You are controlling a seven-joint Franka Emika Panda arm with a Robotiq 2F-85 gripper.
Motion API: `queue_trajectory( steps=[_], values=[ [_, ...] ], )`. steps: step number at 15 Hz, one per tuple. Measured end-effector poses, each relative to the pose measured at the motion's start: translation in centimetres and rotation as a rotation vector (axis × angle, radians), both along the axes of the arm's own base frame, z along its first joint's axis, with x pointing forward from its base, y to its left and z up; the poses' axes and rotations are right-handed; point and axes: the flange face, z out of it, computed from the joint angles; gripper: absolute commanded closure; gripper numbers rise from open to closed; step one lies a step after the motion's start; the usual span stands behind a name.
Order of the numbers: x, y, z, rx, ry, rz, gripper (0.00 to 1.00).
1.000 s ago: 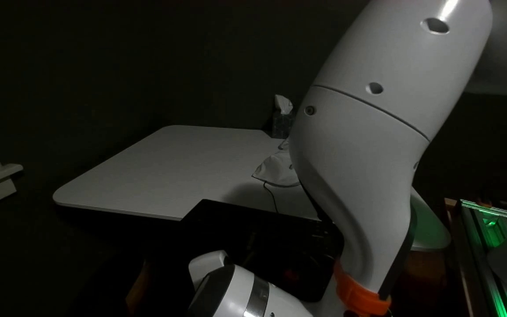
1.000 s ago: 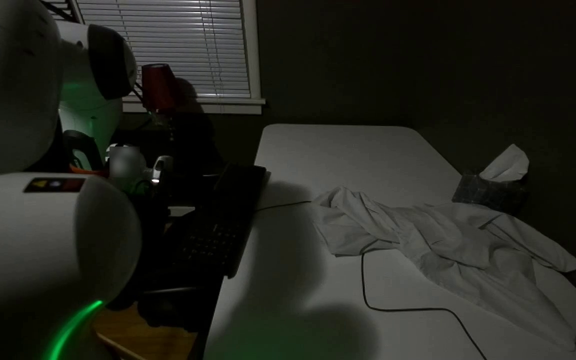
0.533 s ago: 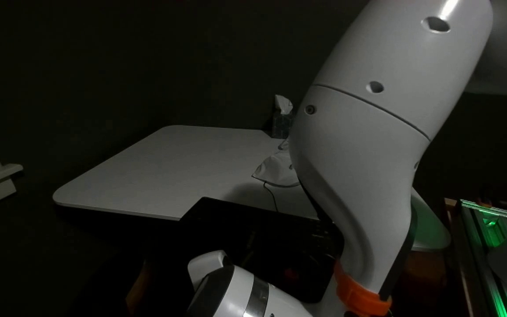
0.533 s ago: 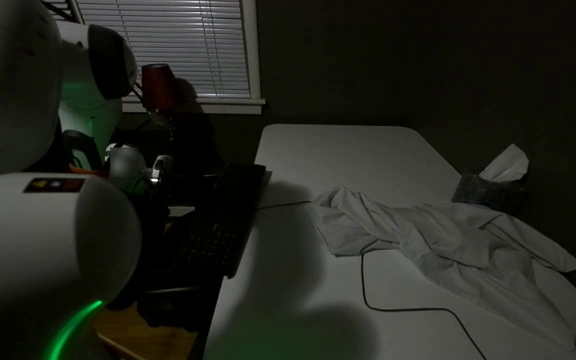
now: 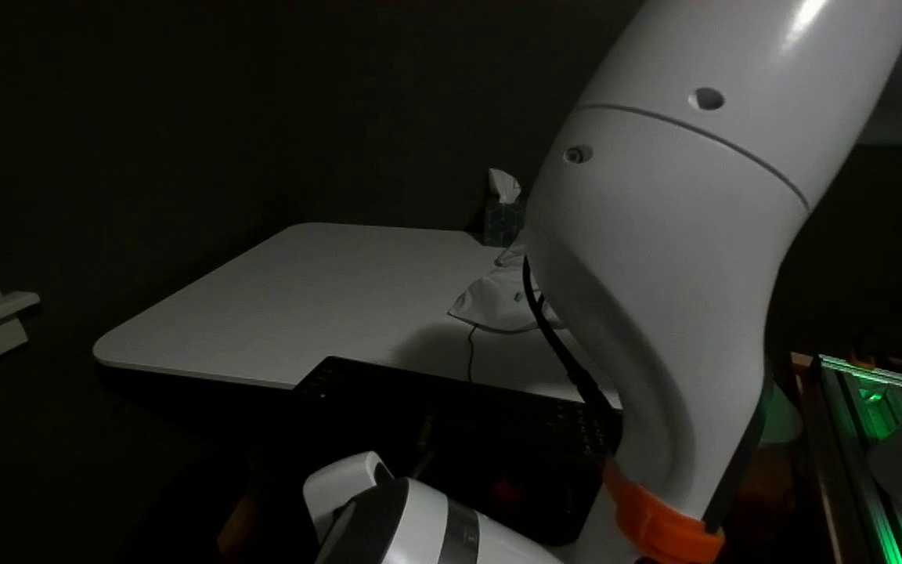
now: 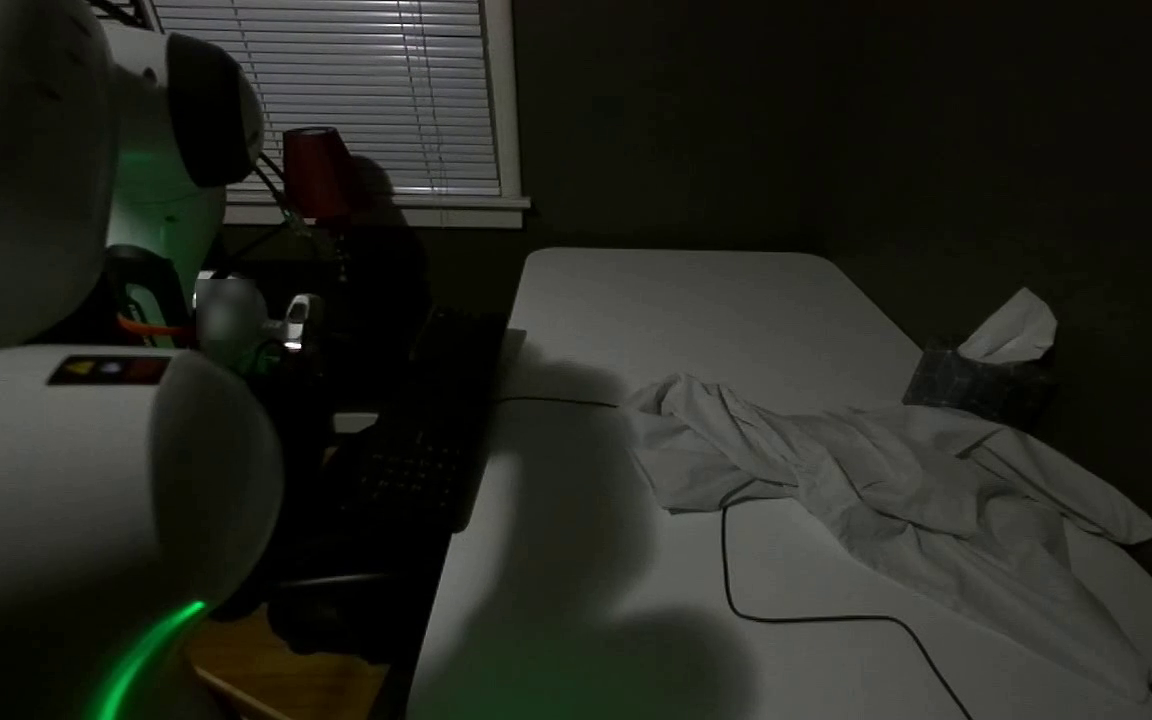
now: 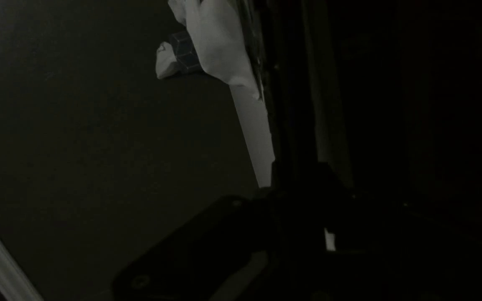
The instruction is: Move the keyboard forwards then put it on the seat of the black chair.
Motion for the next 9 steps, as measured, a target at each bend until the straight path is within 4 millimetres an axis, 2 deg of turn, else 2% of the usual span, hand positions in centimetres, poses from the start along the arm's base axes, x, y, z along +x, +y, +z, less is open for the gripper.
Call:
queue_trajectory(
  steps=[6, 9],
  values=[
    [-0.5, 6.2, 2.9, 0.279, 0.053, 0.155, 0.95],
    [0.0, 7.9, 4.1, 0.433, 0.091, 0.210, 0.95]
  ],
)
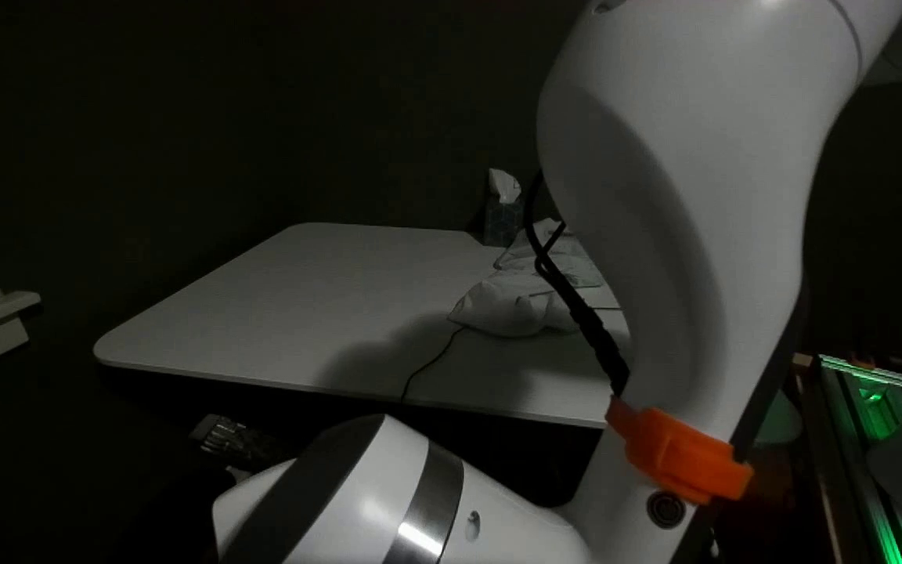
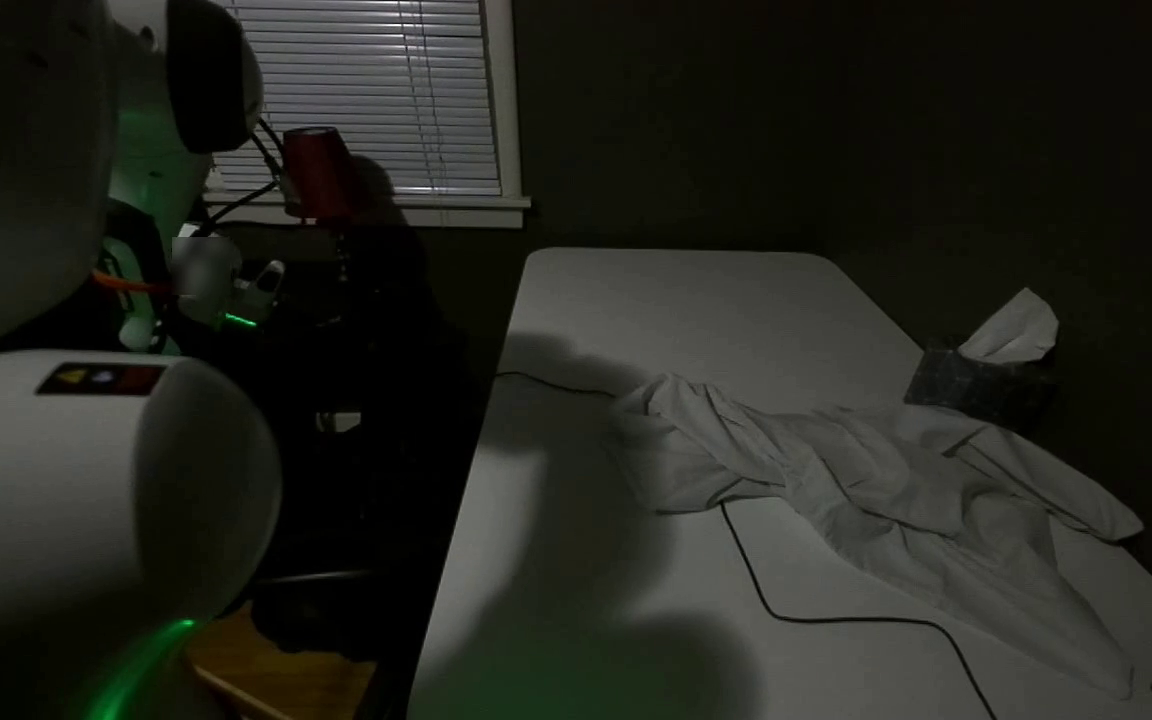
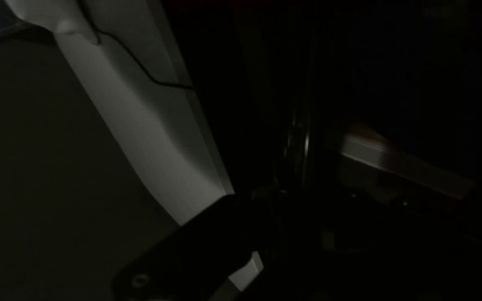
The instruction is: Move the keyboard forwards then put it on the seat of the black chair.
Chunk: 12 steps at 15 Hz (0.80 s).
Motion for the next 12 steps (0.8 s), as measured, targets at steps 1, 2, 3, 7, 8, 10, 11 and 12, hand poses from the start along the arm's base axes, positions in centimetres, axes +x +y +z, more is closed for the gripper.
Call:
queue_trajectory(
  steps=[1, 2, 3, 7, 8, 10, 11, 12],
  values=[
    [0.3, 0.2, 0.1, 0.046, 0.015, 0.016, 0.95],
    [0.6, 0.2, 0.1, 0.083, 0.026, 0.029, 0.95],
    [0.8, 0.2, -0.1, 0.116, 0.040, 0.041, 0.95],
    [1.0, -0.9, -1.6, 0.230, 0.113, 0.083, 0.95],
    [0.8, -1.2, -2.1, 0.256, 0.137, 0.095, 0.95],
    [0.3, -1.4, -2.7, 0.311, 0.183, 0.132, 0.95],
    [0.0, -1.3, -2.8, 0.334, 0.208, 0.156, 0.95],
    [-0.4, -1.2, -3.0, 0.347, 0.230, 0.176, 0.95]
  ],
)
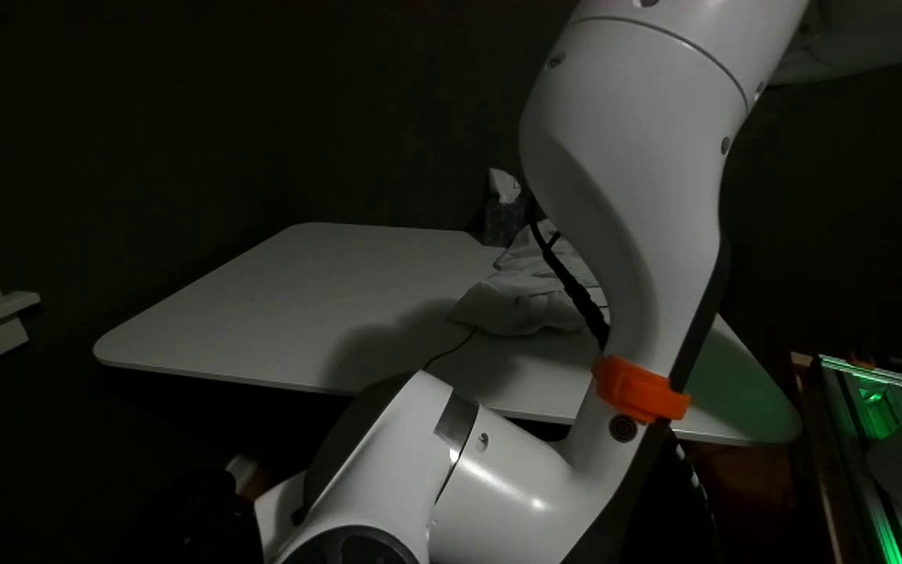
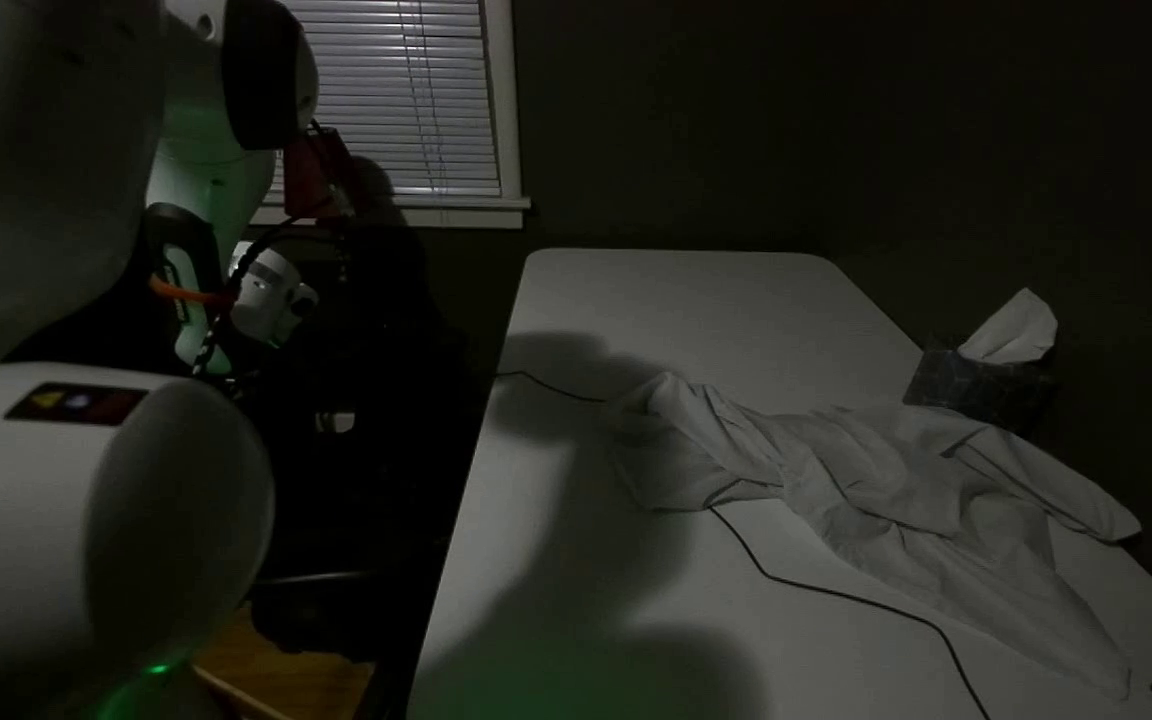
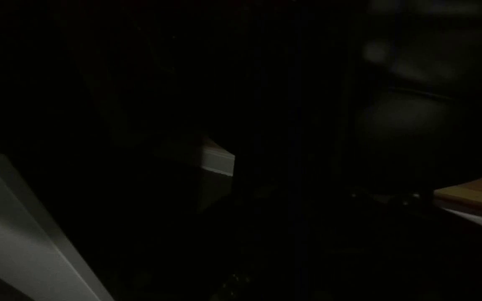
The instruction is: Move the keyboard forwards then put it on the seat of the black chair.
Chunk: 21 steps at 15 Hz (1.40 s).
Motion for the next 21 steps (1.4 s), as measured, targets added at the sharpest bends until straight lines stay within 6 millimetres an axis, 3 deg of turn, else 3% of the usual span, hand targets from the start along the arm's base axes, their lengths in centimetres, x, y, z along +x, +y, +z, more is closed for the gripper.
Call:
queue_trajectory(
  steps=[3, 4, 6, 10, 12, 14, 18, 21],
  values=[
    [-1.0, 0.1, -0.3, 0.008, 0.046, 0.031, 0.95],
    [-1.3, 0.2, -0.4, 0.005, 0.060, 0.036, 0.55],
    [-1.9, 0.4, -0.6, 0.001, 0.086, 0.041, 0.49],
    [-2.0, 0.7, 0.5, 0.001, 0.120, 0.012, 0.19],
    [-0.8, 0.1, 3.1, 0.000, 0.110, -0.047, 0.04],
    [1.1, -1.7, 6.9, 0.027, 0.113, -0.115, 0.00],
    [4.4, -8.4, 13.4, 0.188, 0.165, -0.217, 0.00],
    [5.4, -13.4, 17.7, 0.369, 0.170, -0.247, 0.00]
  ],
)
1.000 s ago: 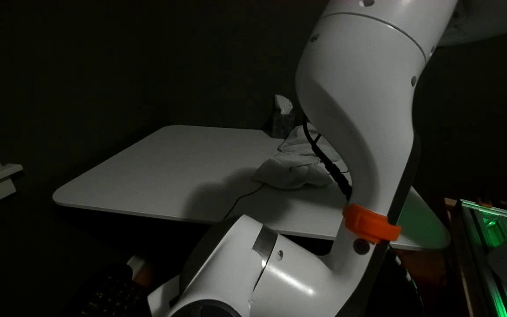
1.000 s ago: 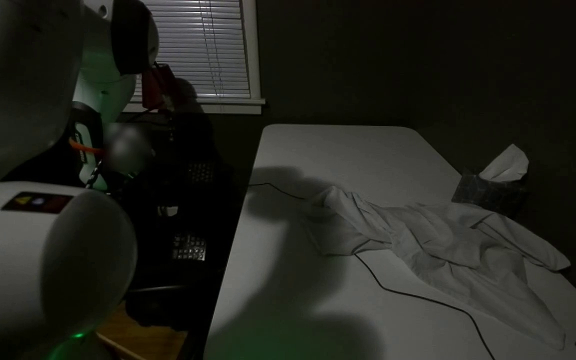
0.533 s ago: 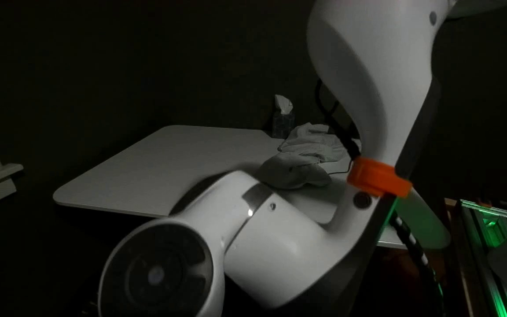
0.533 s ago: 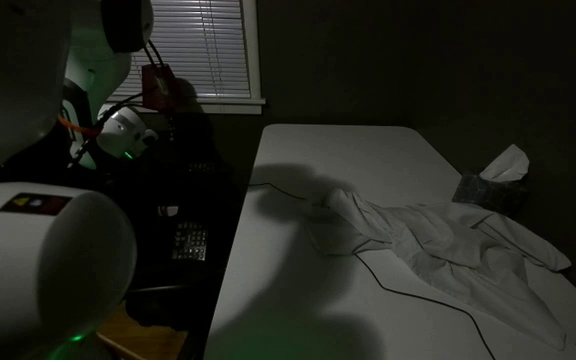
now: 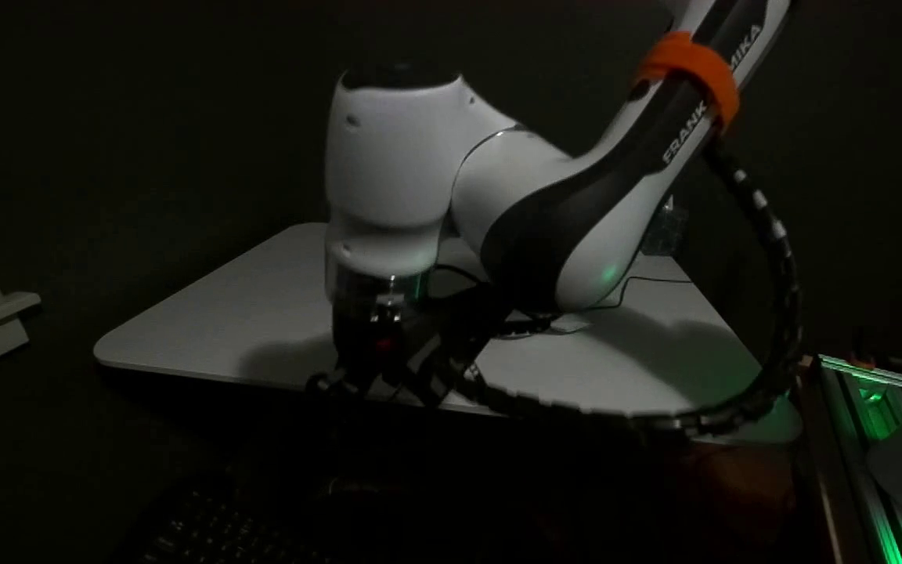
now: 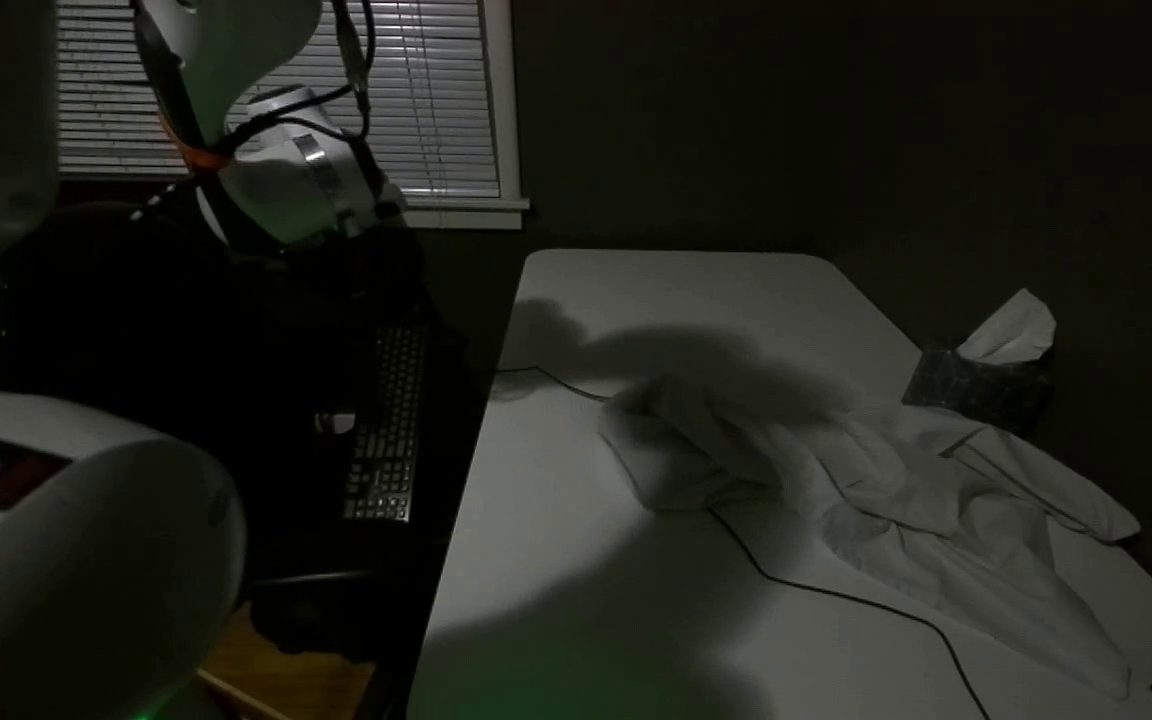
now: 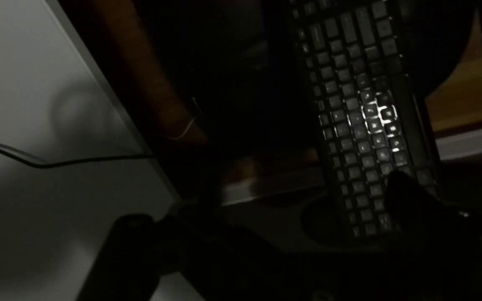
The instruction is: Move the keyboard forwards then put it on the seat of the black chair.
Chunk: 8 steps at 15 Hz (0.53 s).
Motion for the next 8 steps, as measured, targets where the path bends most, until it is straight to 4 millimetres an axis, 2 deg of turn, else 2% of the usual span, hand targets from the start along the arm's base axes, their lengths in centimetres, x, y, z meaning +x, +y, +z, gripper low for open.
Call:
queue_trajectory(
  steps=[2, 4, 8],
  values=[
    [-0.3, -2.5, 3.3, 0.106, -0.052, -0.005, 0.00],
    [-1.6, -3.9, 6.5, 0.178, -0.101, 0.006, 0.00],
    [-6.1, -4.6, 11.3, 0.222, -0.077, 0.016, 0.00]
  ],
)
